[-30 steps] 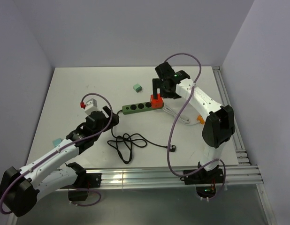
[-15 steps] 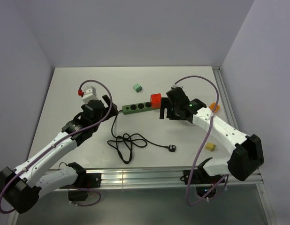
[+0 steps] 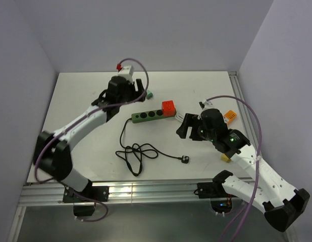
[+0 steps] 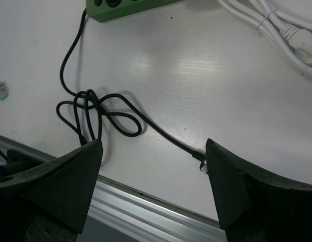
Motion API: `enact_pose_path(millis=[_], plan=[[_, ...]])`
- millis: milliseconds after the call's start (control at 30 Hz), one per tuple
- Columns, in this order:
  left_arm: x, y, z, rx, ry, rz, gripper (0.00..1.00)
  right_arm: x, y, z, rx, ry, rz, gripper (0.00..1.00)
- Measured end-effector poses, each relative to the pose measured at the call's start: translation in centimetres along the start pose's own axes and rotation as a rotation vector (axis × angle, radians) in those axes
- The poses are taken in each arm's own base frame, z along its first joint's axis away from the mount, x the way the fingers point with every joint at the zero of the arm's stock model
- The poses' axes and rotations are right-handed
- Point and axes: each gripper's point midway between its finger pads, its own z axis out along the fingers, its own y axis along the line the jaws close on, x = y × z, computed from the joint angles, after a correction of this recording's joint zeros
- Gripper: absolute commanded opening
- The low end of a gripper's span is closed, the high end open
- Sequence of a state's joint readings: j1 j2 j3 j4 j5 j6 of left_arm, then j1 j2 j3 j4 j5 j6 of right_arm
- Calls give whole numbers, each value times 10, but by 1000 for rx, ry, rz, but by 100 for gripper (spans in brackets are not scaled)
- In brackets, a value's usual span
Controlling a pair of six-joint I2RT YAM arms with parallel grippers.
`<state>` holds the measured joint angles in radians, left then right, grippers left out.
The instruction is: Insert the plug
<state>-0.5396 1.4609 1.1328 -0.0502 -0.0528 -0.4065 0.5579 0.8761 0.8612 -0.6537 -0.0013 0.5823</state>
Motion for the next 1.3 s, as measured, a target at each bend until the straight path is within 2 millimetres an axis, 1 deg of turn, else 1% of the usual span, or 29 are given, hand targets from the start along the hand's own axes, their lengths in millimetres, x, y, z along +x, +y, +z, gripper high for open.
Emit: enact_pose_path(millis=[67, 133, 167, 233, 267, 300, 333, 367, 433, 500, 567, 633, 667, 833, 1000, 1033, 1100, 1200, 1300], plan=[[-14, 7, 39, -21, 17, -12, 77, 2, 3, -7, -31, -7, 5, 89], [-32, 16, 85, -44, 30, -43, 79, 6, 3, -13, -47, -11, 6, 89], [-35, 23, 100, -60, 41, -62, 79, 8, 2, -14, -53, -13, 7, 89], [-37, 38, 138, -104, 79, -114, 80, 13, -2, -17, -55, -14, 10, 89], [-37, 45, 152, -124, 86, -138, 81, 16, -4, -17, -53, -16, 13, 89], [-33, 51, 168, -143, 99, -169, 81, 18, -6, -17, -51, -14, 13, 89], [-24, 58, 179, -164, 119, -196, 82, 21, -8, -18, -48, -10, 14, 89], [-14, 63, 187, -183, 141, -220, 83, 23, -10, -17, -44, -7, 16, 89], [16, 73, 196, -224, 203, -263, 83, 27, -13, -15, -37, -1, 17, 89], [37, 76, 201, -246, 246, -292, 84, 31, -16, -13, -27, 7, 18, 89], [52, 78, 206, -260, 271, -309, 85, 35, -19, -11, -18, 16, 19, 89], [60, 78, 208, -276, 283, -317, 87, 38, -22, -9, -10, 25, 19, 89], [63, 77, 210, -282, 284, -320, 89, 39, -22, -8, -7, 29, 18, 89], [68, 70, 213, -309, 269, -281, 89, 40, -23, -5, -2, 36, 18, 89], [70, 56, 215, -318, 240, -207, 87, 39, -22, -5, -4, 33, 18, 89], [70, 54, 216, -322, 235, -198, 84, 40, -23, -5, -4, 33, 18, 89], [73, 52, 217, -329, 232, -183, 84, 41, -24, -4, -2, 36, 18, 89], [75, 54, 223, -348, 220, -173, 84, 43, -25, -3, 1, 41, 18, 89], [84, 64, 227, -378, 226, -167, 84, 43, -25, -3, 0, 39, 18, 89]])
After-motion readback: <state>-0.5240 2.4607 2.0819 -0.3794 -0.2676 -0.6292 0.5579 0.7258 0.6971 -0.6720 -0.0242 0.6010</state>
